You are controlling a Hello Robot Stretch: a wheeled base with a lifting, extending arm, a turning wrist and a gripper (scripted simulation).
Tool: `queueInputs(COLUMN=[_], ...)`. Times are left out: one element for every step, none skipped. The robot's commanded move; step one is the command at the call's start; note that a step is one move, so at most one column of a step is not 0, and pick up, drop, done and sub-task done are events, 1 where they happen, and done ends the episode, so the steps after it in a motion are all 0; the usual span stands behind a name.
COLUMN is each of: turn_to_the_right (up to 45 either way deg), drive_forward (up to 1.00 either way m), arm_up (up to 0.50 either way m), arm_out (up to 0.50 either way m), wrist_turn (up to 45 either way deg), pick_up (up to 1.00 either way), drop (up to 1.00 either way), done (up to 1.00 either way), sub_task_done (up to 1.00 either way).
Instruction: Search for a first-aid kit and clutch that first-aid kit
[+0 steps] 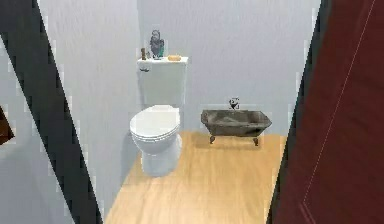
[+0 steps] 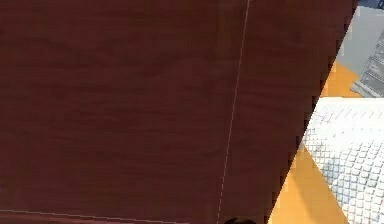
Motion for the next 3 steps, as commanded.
queueInputs(turn_to_the_right=[9.0, 0.0, 33.0], drive_forward=[0.0, 0.85, 0.0], arm_up=[0.0, 0.0, 0.0], arm_out=[0.0, 0.0, 0.0], wrist_turn=[0.0, 0.0, 0.0], pick_up=[0.0, 0.0, 0.0], drop=[0.0, 0.0, 0.0], done=[0.0, 0.0, 0.0], sub_task_done=[0.0, 0.0, 0.0])
